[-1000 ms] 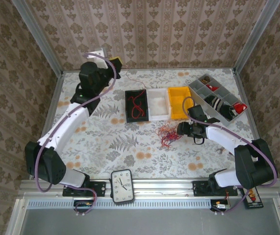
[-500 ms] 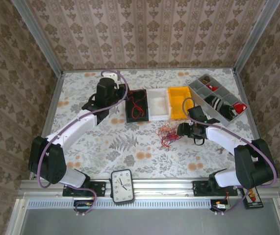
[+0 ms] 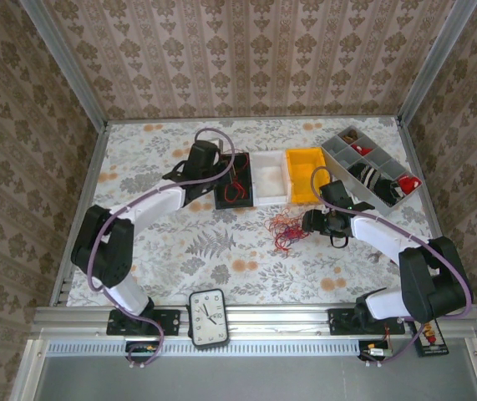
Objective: Untangle the cables
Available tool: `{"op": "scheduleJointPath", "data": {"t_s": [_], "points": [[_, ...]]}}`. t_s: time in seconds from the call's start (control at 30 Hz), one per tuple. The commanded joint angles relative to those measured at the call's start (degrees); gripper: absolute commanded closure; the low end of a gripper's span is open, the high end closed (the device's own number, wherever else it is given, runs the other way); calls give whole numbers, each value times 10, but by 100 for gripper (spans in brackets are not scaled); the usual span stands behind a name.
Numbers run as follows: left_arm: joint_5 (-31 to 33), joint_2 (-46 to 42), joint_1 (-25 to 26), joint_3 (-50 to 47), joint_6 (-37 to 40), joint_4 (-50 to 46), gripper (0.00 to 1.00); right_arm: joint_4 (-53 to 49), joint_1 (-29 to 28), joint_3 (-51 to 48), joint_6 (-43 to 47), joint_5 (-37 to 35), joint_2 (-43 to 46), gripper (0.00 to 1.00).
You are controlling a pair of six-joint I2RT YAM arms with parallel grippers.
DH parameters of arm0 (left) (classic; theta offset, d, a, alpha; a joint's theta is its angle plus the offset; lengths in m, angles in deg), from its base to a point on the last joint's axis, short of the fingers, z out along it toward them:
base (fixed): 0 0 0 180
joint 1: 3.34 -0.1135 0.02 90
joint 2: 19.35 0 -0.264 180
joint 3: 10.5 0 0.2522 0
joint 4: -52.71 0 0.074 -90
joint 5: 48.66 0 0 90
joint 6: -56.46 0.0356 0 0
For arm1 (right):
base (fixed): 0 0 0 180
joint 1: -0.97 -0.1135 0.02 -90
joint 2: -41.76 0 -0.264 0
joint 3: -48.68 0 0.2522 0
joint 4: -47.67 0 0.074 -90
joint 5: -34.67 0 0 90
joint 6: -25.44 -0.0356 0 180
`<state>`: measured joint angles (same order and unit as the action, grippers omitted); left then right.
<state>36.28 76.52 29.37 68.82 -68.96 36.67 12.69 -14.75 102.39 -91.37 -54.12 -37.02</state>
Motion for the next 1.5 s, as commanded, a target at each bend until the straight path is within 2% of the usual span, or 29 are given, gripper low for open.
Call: {"op": "scheduleJointPath", "data": {"t_s": [0.0,0.23,0.43,0.6,0.7,0.73,0.87,1.03,1.23,1.4,1.47], "points": [[-27,24,0,34,-19,15,100,-12,1,0,4,-14,13,32],[-18,103,-12,96,-40,-2,100,-20,1,0,5,-19,21,32],[-4,152,-16,159,-26,-51,100,-22,2,-5,4,-21,24,32],[-6,145,-15,177,-19,-62,79,-21,1,-7,4,-23,28,32],[-13,130,-14,176,-18,-68,57,-21,2,-7,4,-23,28,32],[-15,123,-14,175,-19,-70,52,-20,1,-7,4,-23,28,32],[-14,87,-15,161,-22,-62,42,-19,2,-8,3,-23,28,32],[-10,39,-16,147,-10,-62,40,-17,1,-7,3,-24,29,32],[50,-9,-29,119,49,-56,41,-13,2,-9,4,-21,32,32],[13,32,-62,174,96,-102,40,-12,1,-3,4,-14,26,32],[-9,62,-93,207,109,-126,40,-14,2,0,4,-12,25,32]]}}
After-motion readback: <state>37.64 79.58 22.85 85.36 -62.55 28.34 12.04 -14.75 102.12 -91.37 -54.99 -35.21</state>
